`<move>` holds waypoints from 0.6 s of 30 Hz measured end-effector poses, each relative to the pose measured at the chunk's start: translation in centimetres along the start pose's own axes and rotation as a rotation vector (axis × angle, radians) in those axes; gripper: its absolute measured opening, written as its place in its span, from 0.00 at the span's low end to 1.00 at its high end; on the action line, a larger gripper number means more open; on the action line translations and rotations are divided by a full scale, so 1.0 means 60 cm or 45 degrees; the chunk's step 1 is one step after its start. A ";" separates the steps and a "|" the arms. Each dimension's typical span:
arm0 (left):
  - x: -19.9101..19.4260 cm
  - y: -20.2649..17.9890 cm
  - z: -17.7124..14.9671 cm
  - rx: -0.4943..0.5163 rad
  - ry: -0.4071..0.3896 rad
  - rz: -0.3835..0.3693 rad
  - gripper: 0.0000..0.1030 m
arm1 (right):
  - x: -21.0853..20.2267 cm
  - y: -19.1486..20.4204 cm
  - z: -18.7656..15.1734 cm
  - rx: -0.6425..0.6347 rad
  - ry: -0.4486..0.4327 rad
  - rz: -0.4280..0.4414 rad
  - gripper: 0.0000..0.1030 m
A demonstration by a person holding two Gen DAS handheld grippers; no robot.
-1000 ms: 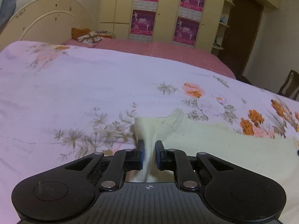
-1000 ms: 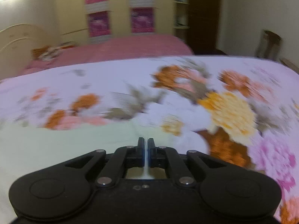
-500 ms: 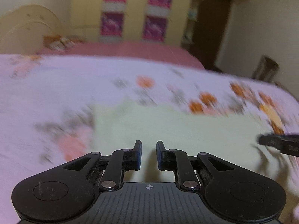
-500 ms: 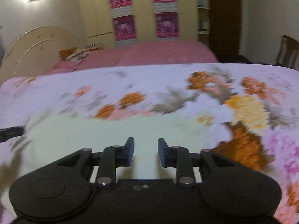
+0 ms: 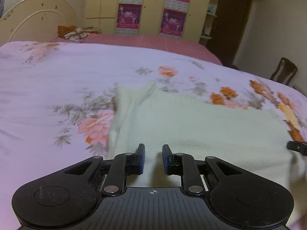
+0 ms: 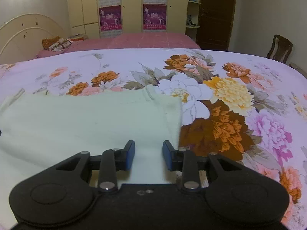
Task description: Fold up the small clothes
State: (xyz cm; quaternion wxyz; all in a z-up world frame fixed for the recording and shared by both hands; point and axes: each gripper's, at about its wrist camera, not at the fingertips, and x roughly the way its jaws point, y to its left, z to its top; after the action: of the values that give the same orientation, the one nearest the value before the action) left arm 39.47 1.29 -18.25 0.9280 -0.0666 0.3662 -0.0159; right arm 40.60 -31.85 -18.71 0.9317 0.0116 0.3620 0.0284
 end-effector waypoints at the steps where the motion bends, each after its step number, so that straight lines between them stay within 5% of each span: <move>1: -0.010 -0.009 0.002 0.021 -0.009 -0.026 0.19 | -0.012 0.005 0.001 0.009 -0.018 0.018 0.33; 3: -0.016 -0.035 0.005 0.061 -0.008 -0.070 0.25 | -0.036 0.025 0.002 -0.016 -0.051 0.079 0.33; 5: -0.014 -0.058 0.001 0.076 0.006 -0.102 0.58 | -0.046 0.058 0.002 -0.051 -0.056 0.150 0.31; 6: -0.013 -0.069 -0.003 0.084 0.002 -0.108 0.60 | -0.047 0.075 0.002 -0.070 -0.059 0.174 0.31; 13: 0.000 -0.087 -0.033 0.205 0.027 -0.095 0.60 | -0.027 0.137 -0.017 -0.184 -0.002 0.191 0.32; 18: -0.021 -0.061 -0.053 0.244 0.066 -0.086 0.60 | -0.028 0.095 -0.035 -0.160 0.008 0.140 0.33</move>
State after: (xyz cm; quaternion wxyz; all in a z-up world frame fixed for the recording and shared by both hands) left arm 36.47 -2.57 -19.21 0.9193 0.0104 0.3843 -0.0839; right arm 37.69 -26.24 -18.90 0.9265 -0.0272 0.3612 0.1020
